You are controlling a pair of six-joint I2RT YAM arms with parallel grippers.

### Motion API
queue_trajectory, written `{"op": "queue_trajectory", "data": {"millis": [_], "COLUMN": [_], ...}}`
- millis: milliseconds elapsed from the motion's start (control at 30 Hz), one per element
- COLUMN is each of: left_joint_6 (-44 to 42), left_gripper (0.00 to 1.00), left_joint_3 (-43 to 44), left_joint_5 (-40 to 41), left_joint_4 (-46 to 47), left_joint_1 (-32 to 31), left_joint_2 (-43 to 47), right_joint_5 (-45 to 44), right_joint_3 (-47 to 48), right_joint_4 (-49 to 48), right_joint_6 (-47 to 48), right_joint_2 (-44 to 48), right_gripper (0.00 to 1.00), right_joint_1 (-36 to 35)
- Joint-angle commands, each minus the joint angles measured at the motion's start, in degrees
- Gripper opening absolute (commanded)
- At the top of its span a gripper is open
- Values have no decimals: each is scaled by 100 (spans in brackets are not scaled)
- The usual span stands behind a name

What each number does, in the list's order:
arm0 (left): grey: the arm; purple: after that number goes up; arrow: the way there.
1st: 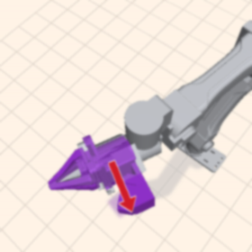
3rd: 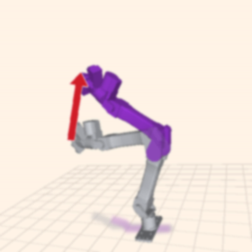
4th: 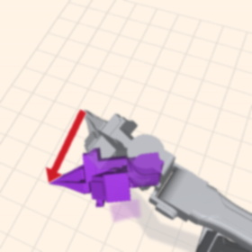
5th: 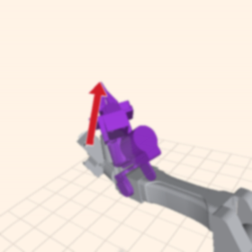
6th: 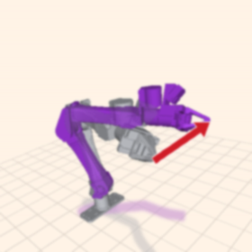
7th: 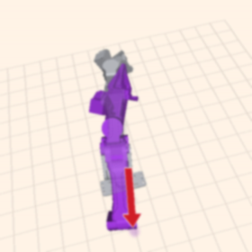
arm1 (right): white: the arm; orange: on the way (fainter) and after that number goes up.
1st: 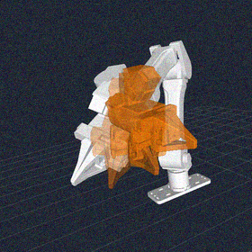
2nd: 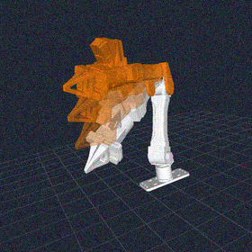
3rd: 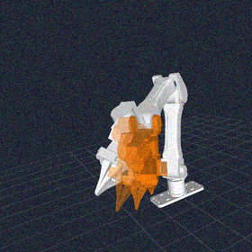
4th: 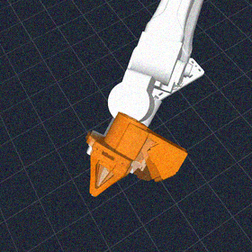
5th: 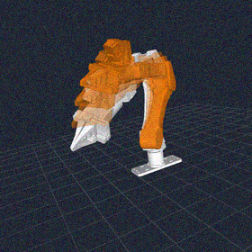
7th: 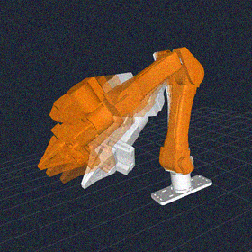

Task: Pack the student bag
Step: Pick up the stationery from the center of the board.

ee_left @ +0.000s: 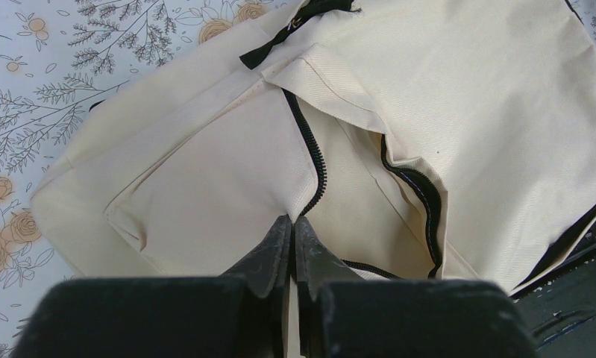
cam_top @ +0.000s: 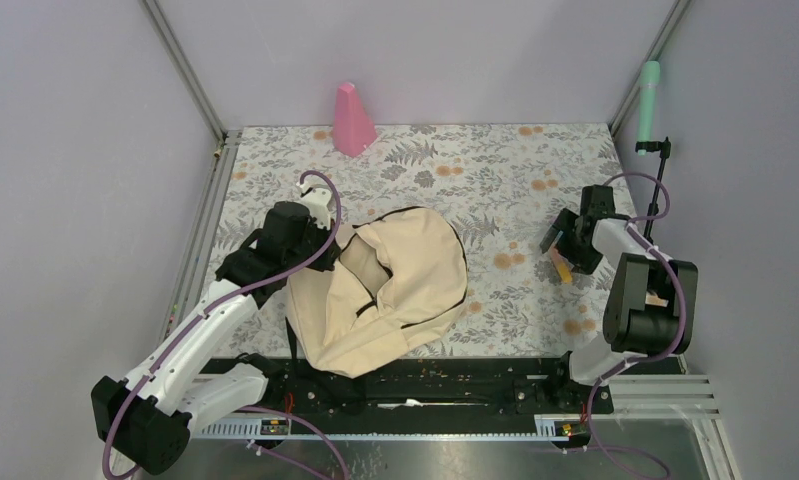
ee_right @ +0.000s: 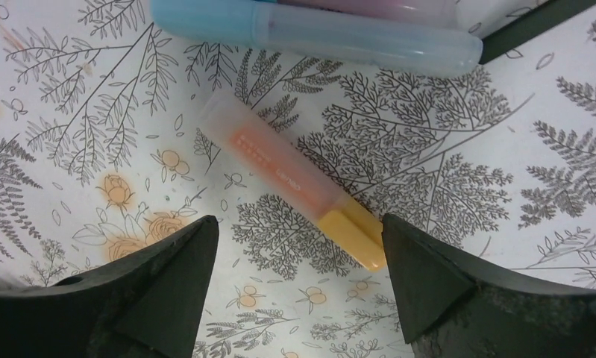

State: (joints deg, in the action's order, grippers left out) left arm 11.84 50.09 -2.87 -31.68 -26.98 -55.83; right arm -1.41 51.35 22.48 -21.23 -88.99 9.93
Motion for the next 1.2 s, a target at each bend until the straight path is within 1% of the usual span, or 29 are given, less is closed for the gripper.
{"op": "queue_trajectory", "data": {"millis": [0, 33, 133, 233, 333, 400, 500, 567, 733, 933, 1167], "left_joint_6": [-94, -94, -94, -85, -85, -85, -85, -89, -85, -85, -85], "left_gripper": [0, 0, 0, 0, 0, 0, 0, 0, 0, 0, 0], "left_joint_3": [94, 100, 98, 98, 98, 98, 98, 98, 98, 98, 98], "left_joint_5": [155, 156, 148, 147, 143, 142, 139, 145, 147, 140, 149], "left_joint_4": [281, 285, 285, 285, 285, 285, 285, 281, 282, 285, 285], "left_joint_1": [79, 79, 79, 79, 79, 83, 79, 81, 79, 79, 79], "left_joint_2": [203, 193, 192, 187, 170, 161, 147, 156, 167, 175, 178], "right_joint_5": [111, 349, 602, 1015, 1163, 1063, 675, 477, 411, 369, 185], "right_joint_3": [318, 302, 278, 256, 188, 156, 245, 327, 340, 374, 519], "right_joint_4": [160, 160, 181, 195, 213, 213, 336, 476, 515, 529, 655], "right_joint_6": [34, 34, 48, 53, 71, 77, 30, 1, -59, -68, 36], "right_joint_2": [-276, -299, -323, -303, -208, -165, -239, -331, -443, -593, -723], "right_gripper": [85, 84, 83, 78, 77, 77, 77, 71, 66, 63, 57], "right_joint_1": [15, 13, 10, 4, 0, -5, -2, -6, -26, -81, -360]}}
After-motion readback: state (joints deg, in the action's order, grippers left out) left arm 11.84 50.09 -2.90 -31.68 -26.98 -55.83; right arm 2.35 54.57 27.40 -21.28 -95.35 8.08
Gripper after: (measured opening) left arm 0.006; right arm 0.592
